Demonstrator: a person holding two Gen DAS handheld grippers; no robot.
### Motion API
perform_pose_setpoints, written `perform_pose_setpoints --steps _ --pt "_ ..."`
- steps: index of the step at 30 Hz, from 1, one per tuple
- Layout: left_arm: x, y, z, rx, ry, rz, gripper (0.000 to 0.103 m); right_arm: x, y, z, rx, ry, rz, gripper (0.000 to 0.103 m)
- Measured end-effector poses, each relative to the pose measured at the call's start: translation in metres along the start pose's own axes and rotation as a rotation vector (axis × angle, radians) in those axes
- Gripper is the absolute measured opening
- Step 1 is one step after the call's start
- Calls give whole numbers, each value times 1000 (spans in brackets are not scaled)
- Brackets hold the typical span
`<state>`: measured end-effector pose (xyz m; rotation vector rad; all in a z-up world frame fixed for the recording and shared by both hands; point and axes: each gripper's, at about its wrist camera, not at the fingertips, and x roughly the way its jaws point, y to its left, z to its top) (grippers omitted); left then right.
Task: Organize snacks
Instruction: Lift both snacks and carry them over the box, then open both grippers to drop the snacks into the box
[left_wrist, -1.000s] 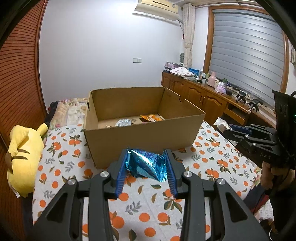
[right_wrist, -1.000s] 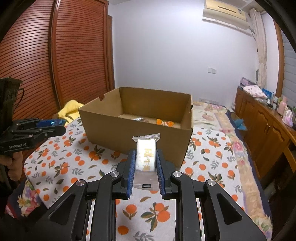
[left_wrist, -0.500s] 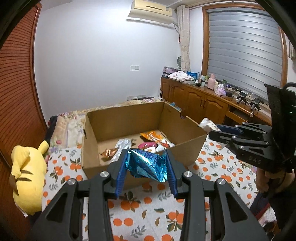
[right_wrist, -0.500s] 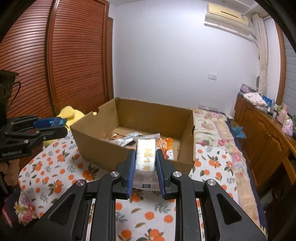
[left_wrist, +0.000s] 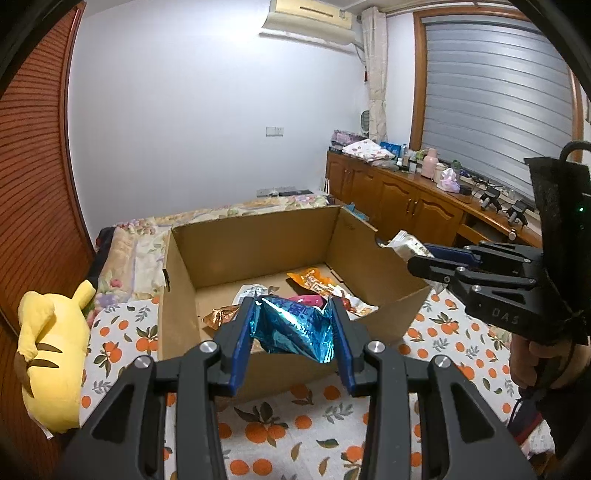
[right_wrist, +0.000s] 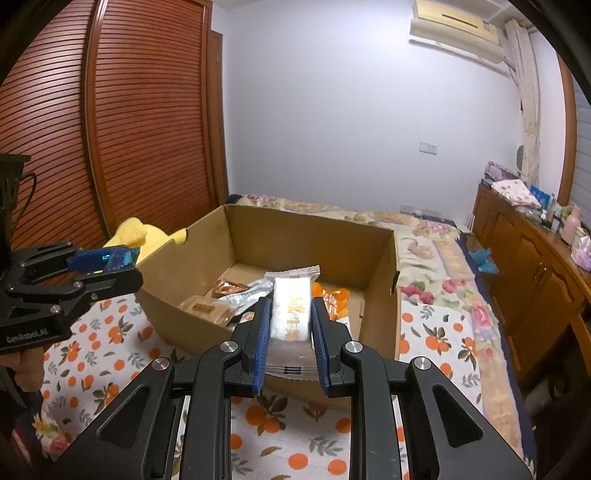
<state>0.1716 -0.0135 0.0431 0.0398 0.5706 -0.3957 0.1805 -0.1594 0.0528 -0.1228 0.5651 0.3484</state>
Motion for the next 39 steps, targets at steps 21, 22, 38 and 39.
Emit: perform_pose_setpoints --steps 21,22,38,39 --pt "75 41 19 -87 105 47 41 88 -25 8 117 152 -11 20" --pt "77 42 19 -88 106 49 42 90 -24 7 115 157 -10 20" --pt "63 36 10 -75 56 77 65 90 -11 -1 94 149 18 31" --pt "59 33 8 -72 48 78 68 87 -9 -2 92 144 19 31"
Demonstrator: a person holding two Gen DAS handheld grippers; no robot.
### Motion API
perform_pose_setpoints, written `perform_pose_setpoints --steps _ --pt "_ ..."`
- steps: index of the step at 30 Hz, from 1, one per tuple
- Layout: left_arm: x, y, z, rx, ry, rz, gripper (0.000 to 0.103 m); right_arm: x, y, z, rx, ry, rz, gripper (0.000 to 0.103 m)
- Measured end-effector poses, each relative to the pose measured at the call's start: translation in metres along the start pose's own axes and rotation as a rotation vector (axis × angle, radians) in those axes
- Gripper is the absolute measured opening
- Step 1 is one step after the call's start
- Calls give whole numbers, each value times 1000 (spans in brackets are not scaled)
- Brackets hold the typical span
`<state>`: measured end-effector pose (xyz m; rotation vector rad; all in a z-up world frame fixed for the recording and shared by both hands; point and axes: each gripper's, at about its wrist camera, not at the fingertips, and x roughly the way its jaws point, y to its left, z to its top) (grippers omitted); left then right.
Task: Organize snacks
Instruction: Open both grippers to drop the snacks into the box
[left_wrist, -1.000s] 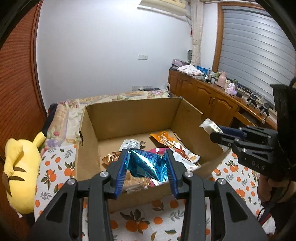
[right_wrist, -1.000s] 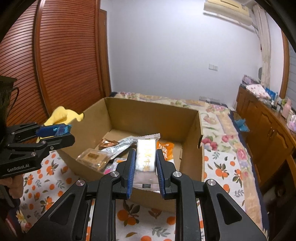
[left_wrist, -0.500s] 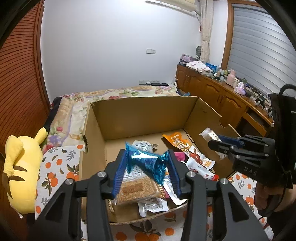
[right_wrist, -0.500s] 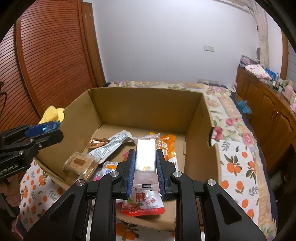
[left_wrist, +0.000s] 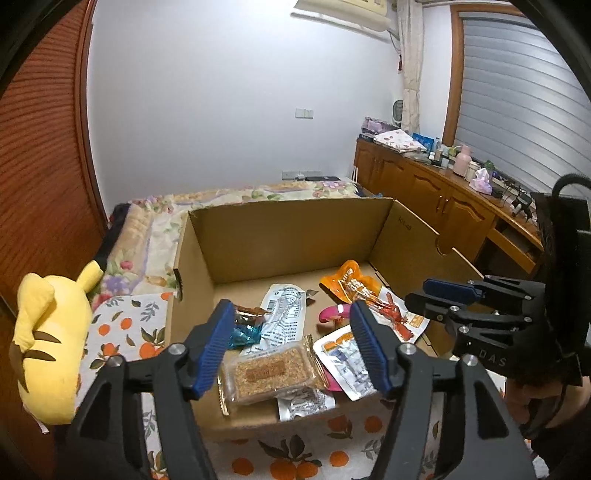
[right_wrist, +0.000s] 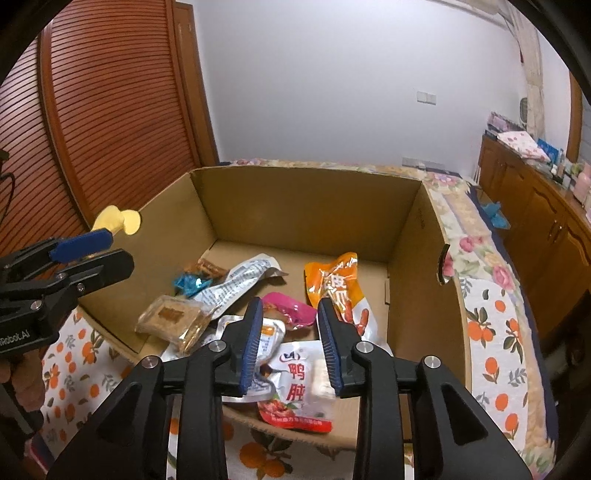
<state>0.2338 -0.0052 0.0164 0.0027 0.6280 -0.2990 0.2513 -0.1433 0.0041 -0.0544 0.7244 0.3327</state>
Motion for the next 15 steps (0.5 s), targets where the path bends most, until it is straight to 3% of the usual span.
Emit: perform_pose_setpoints --steps 15 --pt "-45 -26 -11 32 -89 -12 79 -34 1 -19 27 -83 -51 56"
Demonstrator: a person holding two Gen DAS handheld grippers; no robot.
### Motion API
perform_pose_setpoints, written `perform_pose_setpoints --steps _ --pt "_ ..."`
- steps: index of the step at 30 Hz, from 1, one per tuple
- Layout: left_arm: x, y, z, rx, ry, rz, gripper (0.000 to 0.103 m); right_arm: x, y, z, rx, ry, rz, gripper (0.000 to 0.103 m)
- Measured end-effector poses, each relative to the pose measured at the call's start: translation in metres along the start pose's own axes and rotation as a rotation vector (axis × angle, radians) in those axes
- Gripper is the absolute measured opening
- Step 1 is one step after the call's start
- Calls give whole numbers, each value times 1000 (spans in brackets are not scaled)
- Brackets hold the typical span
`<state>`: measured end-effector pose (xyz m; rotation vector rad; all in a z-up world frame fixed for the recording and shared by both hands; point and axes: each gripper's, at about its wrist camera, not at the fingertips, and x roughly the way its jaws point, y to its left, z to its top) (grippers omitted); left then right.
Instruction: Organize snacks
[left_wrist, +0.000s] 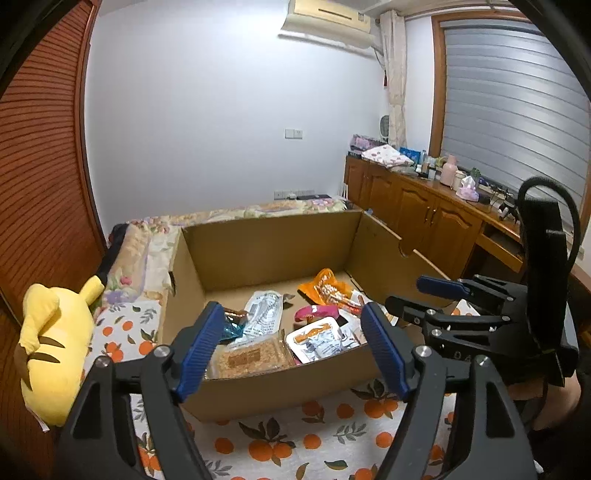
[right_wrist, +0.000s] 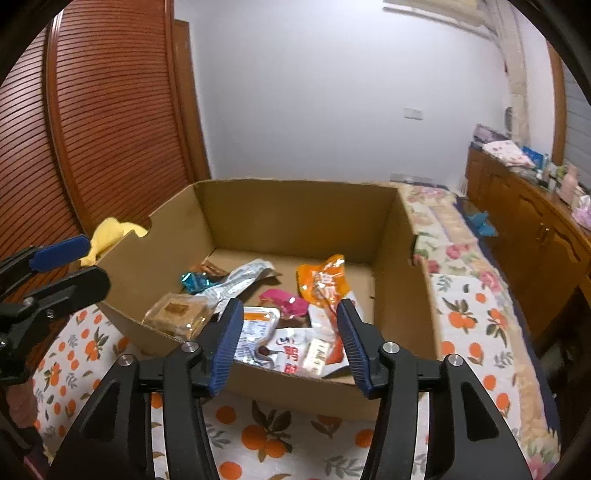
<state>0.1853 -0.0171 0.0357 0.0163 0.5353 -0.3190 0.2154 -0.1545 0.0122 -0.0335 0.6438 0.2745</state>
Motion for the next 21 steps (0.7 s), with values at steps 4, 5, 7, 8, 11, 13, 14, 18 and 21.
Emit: perform_pose_setpoints --steps 4,5,7,8,11,13,14,18,21 --pt "-12 -6 -1 19 -33 22 88 -13 -4 -5 21 -24 -11 63" --pt "-14 -6 -1 24 -40 28 91 -18 -5 -7 22 -31 -15 65" --pt "-16 -7 -3 32 -49 37 93 -23 -5 -10 25 -39 -23 66" --pt "-17 -7 -4 31 -48 38 97 -27 -5 -12 31 -45 -27 67" --pt "-20 -7 -6 26 -48 39 102 -35 -4 -14 33 -60 -37 71" --pt "-22 -8 -8 28 -51 46 103 -39 -3 -16 35 -72 -45 74" --pt "-24 -8 -9 30 -53 51 103 -42 -4 -17 40 -79 -48 76" --pt "-29 -11 -15 33 -67 65 103 -49 -3 -19 38 -95 -59 80" --pt "-37 -14 -19 35 -93 69 103 -52 1 -20 31 -100 -65 81"
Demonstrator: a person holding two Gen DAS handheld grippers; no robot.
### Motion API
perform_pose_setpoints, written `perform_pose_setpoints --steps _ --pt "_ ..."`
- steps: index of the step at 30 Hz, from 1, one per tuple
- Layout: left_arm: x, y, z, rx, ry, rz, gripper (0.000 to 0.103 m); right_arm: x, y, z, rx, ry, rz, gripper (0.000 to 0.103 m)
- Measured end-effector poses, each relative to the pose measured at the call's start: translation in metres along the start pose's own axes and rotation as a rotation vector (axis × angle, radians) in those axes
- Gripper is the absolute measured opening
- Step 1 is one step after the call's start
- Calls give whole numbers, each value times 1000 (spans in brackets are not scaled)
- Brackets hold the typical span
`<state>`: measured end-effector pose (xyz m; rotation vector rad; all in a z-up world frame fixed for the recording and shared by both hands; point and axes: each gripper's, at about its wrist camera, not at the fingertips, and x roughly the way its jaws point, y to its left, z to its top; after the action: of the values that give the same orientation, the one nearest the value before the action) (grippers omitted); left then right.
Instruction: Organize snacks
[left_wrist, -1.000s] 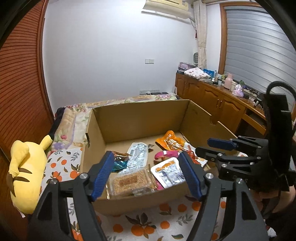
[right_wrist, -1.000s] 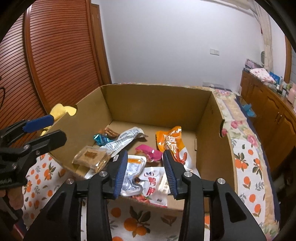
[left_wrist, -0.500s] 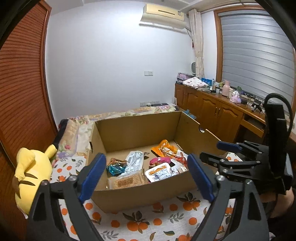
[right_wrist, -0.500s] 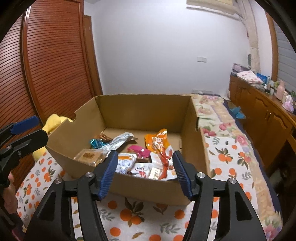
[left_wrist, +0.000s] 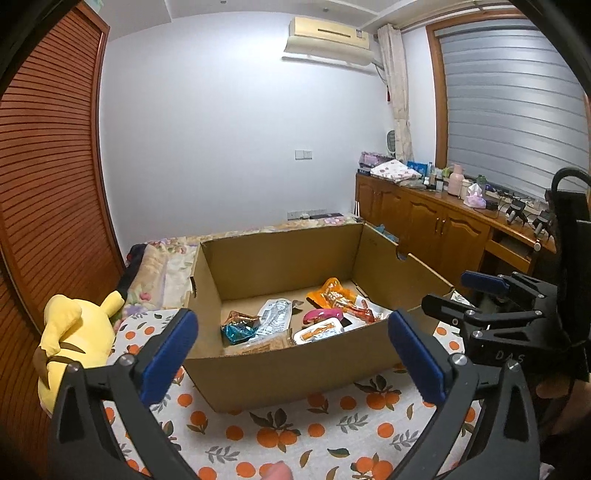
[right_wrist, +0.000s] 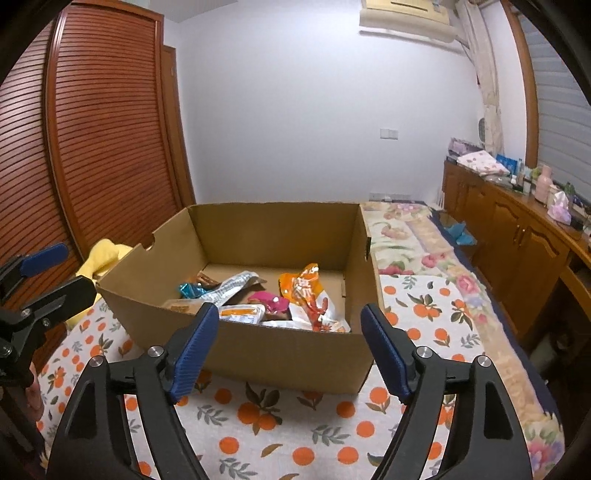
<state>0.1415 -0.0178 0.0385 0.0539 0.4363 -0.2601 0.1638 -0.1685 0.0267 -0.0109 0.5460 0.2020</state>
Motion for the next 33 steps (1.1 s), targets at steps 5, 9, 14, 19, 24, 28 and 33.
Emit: perform_pose_setpoints --steps 5,9,14,19,24,28,33 --pt "-14 -5 -3 3 -18 35 103 -11 5 -2 -9 -25 -26 82" --pt "-21 -7 -7 -6 -17 71 103 -21 7 -5 -2 -45 -30 82" --pt "-27 -6 -16 -36 -4 54 103 -34 10 -9 -1 -72 -32 83" --pt "-26 -9 -25 -38 20 56 103 -47 15 -15 -11 -99 -49 88" --pt "-24 -5 -34 -60 42 51 103 -53 16 -20 -9 -111 -60 90" --pt "-25 -1 -38 -70 55 61 103 -54 15 -25 -3 -108 -62 91" --pt "-28 1 -45 -67 60 80 103 -57 15 -30 -10 -108 -90 92"
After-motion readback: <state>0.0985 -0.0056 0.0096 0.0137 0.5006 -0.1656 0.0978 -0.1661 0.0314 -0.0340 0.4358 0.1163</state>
